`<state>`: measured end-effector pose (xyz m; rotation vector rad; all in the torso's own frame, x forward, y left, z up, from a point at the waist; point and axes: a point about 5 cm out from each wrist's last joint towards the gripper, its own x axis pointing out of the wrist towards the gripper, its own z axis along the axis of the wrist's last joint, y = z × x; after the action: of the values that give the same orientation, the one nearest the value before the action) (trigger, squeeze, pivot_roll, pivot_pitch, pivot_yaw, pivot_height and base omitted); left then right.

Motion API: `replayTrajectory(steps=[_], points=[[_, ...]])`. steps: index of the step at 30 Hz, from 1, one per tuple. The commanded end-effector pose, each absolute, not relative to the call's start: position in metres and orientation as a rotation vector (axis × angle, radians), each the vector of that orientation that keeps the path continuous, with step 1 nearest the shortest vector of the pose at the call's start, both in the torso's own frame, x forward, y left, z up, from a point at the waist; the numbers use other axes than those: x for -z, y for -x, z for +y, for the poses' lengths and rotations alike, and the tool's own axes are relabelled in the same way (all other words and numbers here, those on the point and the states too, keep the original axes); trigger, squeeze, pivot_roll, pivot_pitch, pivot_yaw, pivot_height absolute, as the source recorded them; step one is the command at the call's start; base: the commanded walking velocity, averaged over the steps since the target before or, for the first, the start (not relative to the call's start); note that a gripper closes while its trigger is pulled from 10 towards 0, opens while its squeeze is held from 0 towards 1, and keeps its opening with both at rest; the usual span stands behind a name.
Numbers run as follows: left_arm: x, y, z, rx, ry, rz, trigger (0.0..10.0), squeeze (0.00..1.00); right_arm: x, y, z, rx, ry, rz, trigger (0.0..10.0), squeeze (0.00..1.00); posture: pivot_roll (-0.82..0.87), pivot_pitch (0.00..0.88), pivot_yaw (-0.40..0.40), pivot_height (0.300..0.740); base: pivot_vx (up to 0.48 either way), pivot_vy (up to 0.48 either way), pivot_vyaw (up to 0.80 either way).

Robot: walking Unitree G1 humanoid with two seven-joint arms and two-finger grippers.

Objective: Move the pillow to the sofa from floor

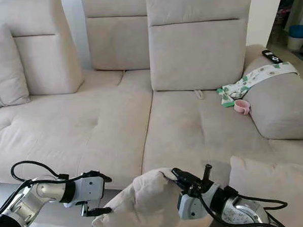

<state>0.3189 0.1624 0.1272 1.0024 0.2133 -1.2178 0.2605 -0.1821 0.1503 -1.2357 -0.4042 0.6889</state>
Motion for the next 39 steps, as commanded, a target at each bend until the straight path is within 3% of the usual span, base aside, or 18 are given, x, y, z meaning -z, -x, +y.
replayTrajectory(steps=[1,14,39], points=[[-0.124,-0.318,0.169,1.224,-1.025,0.252,10.0,0.00,-0.169,-0.262,-0.181,-0.623,1.244,-0.496,0.0,0.00,-0.04,0.040,0.091,0.570,0.000,0.000,0.00],[-0.120,-0.312,0.186,1.273,-1.042,0.364,10.0,0.00,-0.180,-0.262,-0.177,-0.577,1.243,-0.522,0.0,0.00,-0.05,0.032,0.093,0.570,0.000,0.000,0.00],[-0.115,-0.308,0.160,1.308,-0.929,0.373,10.0,0.00,-0.182,-0.267,-0.161,-0.528,1.255,-0.545,0.0,0.00,-0.05,0.026,0.099,0.570,0.000,0.000,0.00]])
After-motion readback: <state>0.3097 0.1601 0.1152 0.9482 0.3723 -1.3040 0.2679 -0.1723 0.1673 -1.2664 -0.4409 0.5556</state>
